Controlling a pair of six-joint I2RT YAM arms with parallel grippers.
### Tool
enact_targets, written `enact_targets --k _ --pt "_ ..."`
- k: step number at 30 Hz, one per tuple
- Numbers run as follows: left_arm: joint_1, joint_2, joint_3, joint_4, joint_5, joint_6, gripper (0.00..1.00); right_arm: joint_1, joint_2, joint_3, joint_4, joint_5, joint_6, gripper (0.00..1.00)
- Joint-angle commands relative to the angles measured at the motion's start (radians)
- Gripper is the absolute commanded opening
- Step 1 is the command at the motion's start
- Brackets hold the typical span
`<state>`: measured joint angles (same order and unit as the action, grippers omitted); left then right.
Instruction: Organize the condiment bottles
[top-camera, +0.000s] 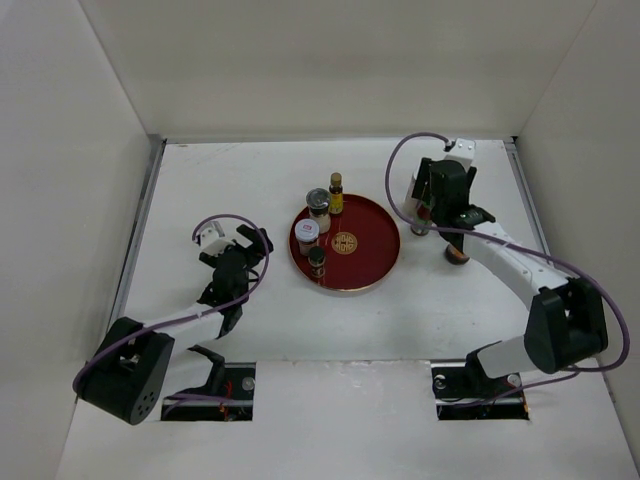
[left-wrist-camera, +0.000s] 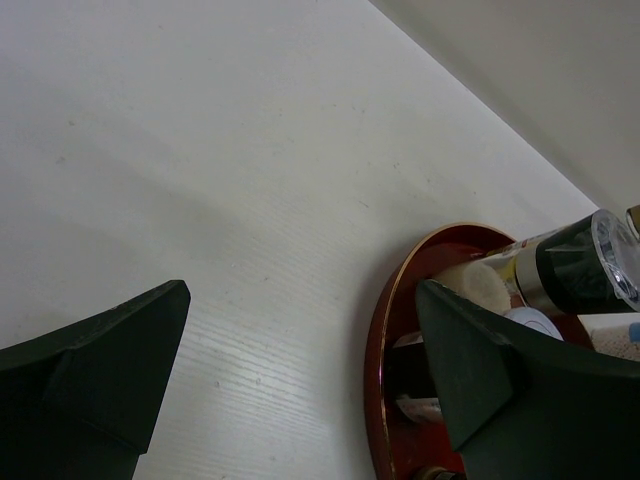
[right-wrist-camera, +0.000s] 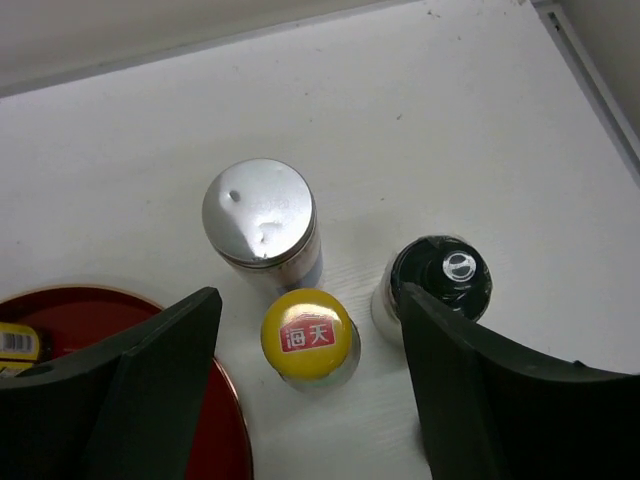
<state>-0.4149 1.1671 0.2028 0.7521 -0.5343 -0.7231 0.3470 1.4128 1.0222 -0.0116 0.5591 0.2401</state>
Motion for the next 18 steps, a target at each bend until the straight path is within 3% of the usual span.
enact_targets --k 1,6,10,18 --pt "0.001 0.006 0.033 0.038 0.019 -0.012 1.00 -0.022 0.023 0.045 0.015 -0.019 0.019 0.73" --pt "-0.003 0.002 0.033 0.039 0.019 -0.013 1.00 -0.024 0.037 0.042 0.019 -0.019 0.025 0.55" --pt "0.001 0.011 0.038 0.033 0.030 -0.016 1.00 -0.019 0.020 0.038 0.025 0.001 0.025 0.33" --pt "-0.002 0.005 0.035 0.038 0.020 -0.018 1.00 0.069 -0.164 0.026 0.048 0.101 0.002 0.25"
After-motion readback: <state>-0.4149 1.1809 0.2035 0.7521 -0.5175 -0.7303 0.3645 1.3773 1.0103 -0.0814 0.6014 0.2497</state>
